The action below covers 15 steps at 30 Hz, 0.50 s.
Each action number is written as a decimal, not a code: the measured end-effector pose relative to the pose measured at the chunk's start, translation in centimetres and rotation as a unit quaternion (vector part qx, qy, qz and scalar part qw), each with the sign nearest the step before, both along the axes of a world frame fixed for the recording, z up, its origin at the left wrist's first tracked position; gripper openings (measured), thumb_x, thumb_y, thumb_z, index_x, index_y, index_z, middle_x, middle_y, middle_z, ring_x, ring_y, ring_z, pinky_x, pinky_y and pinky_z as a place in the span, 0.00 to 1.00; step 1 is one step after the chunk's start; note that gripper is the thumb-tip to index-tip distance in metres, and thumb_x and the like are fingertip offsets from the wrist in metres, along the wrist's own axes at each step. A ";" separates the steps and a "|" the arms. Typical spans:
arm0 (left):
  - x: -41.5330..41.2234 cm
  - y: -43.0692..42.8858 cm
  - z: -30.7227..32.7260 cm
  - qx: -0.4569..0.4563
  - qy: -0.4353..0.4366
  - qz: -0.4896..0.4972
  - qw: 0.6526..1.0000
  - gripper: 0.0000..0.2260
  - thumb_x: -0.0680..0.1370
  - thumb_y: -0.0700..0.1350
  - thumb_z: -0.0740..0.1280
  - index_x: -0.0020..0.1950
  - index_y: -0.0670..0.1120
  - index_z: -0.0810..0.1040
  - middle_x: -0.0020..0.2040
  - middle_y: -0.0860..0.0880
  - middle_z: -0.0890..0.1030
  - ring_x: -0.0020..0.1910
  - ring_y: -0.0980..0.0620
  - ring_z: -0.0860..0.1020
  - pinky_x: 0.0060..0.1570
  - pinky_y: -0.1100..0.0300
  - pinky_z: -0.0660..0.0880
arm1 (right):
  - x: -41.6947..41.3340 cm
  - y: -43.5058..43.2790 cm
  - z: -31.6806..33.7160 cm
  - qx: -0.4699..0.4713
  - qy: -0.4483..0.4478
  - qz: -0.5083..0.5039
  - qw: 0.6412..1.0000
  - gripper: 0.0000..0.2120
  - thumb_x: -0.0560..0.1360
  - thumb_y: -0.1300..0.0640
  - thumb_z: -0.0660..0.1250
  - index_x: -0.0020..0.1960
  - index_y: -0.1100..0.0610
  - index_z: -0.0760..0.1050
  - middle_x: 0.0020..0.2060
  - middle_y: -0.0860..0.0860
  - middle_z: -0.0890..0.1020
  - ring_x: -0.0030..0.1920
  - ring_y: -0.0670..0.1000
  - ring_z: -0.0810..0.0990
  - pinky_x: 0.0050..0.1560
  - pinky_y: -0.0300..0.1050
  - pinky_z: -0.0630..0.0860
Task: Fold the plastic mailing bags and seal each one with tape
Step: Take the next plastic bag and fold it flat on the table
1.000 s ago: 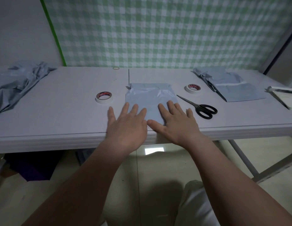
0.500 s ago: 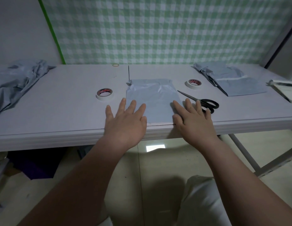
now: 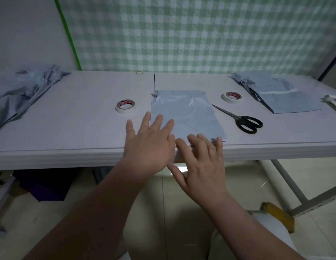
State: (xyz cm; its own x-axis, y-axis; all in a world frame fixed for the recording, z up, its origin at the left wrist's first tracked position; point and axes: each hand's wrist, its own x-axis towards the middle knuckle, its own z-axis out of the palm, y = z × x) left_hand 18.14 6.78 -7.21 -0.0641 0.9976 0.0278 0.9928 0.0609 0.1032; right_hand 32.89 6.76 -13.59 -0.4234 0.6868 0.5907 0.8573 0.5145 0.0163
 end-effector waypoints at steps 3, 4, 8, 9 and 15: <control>-0.1 0.0 -0.3 0.011 0.007 0.000 1.000 0.23 0.82 0.54 0.41 0.77 0.59 0.43 0.79 0.54 0.44 0.77 0.48 0.38 0.71 0.38 0.38 | 0.8 0.7 -0.4 0.034 0.012 -0.012 0.999 0.25 0.70 0.37 0.67 0.61 0.50 0.73 0.58 0.56 0.75 0.62 0.59 0.73 0.70 0.61 0.54; -0.1 0.1 -0.4 0.015 0.007 0.000 1.000 0.22 0.82 0.54 0.41 0.77 0.59 0.44 0.79 0.54 0.44 0.77 0.48 0.39 0.71 0.38 0.38 | 1.2 0.9 -0.5 0.041 0.019 -0.018 0.999 0.25 0.69 0.37 0.67 0.61 0.50 0.71 0.58 0.56 0.73 0.62 0.58 0.72 0.70 0.61 0.52; -0.1 0.1 -0.4 0.020 0.003 -0.002 1.000 0.22 0.82 0.53 0.41 0.77 0.59 0.45 0.79 0.54 0.45 0.77 0.48 0.40 0.71 0.38 0.38 | 3.2 1.6 -0.6 0.056 0.026 -0.040 0.997 0.27 0.66 0.39 0.70 0.59 0.50 0.68 0.58 0.54 0.68 0.63 0.57 0.69 0.71 0.60 0.50; -0.1 0.0 -0.4 0.018 0.001 -0.002 1.000 0.22 0.82 0.53 0.41 0.77 0.59 0.45 0.79 0.55 0.45 0.77 0.48 0.40 0.71 0.38 0.38 | 3.8 1.7 -0.6 0.058 0.025 -0.044 0.997 0.28 0.65 0.40 0.72 0.59 0.51 0.68 0.59 0.54 0.68 0.63 0.57 0.69 0.71 0.60 0.50; 0.6 -0.2 0.3 0.024 0.010 -0.008 1.000 0.23 0.82 0.49 0.47 0.77 0.60 0.46 0.79 0.52 0.48 0.77 0.47 0.40 0.70 0.38 0.38 | 4.2 1.6 -0.6 0.060 0.052 -0.047 0.996 0.32 0.64 0.41 0.75 0.60 0.54 0.69 0.59 0.56 0.70 0.63 0.59 0.70 0.70 0.60 0.52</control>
State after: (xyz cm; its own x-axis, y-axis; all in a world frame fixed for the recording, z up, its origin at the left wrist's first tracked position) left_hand 18.77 6.58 -6.89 -0.0470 0.9960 0.0759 0.9955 0.0405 0.0860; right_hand 37.14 8.32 -14.16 -0.2923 0.6419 0.7089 0.9020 0.4314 -0.0188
